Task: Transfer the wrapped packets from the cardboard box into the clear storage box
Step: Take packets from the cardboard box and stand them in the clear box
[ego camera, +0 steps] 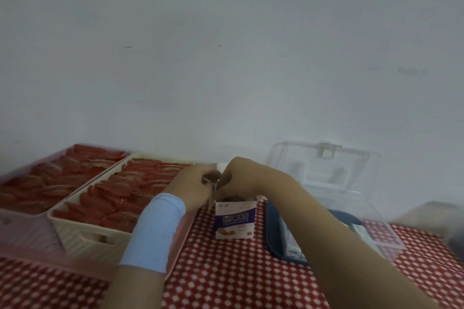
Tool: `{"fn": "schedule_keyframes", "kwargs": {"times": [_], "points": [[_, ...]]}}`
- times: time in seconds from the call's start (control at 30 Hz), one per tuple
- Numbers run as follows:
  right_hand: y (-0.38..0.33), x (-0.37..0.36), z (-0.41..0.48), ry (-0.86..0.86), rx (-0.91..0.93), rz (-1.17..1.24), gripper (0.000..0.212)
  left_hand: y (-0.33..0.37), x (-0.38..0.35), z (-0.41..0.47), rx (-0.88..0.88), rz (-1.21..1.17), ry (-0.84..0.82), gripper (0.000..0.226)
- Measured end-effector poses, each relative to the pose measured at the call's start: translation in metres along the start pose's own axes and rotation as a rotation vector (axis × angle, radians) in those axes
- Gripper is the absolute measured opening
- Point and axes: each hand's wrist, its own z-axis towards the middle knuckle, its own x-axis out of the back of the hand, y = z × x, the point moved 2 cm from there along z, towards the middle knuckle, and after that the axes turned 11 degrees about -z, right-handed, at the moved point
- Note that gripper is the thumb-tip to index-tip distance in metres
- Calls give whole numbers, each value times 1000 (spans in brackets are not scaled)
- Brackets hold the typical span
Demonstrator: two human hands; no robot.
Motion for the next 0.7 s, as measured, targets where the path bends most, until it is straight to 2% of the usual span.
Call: {"fn": "schedule_keyframes", "kwargs": {"times": [0.17, 0.3, 0.5, 0.7], "points": [[10, 1, -3, -68, -27, 40, 29, 3, -4, 1, 13, 14, -27, 24], [12, -8, 1, -59, -108, -18, 24, 5, -5, 2, 12, -2, -5, 25], [11, -16, 12, 42, -184, -124, 20, 3, -5, 3, 19, -3, 2, 25], [21, 0, -5, 181, -188, 11, 10, 3, -7, 2, 10, -19, -16, 20]]}}
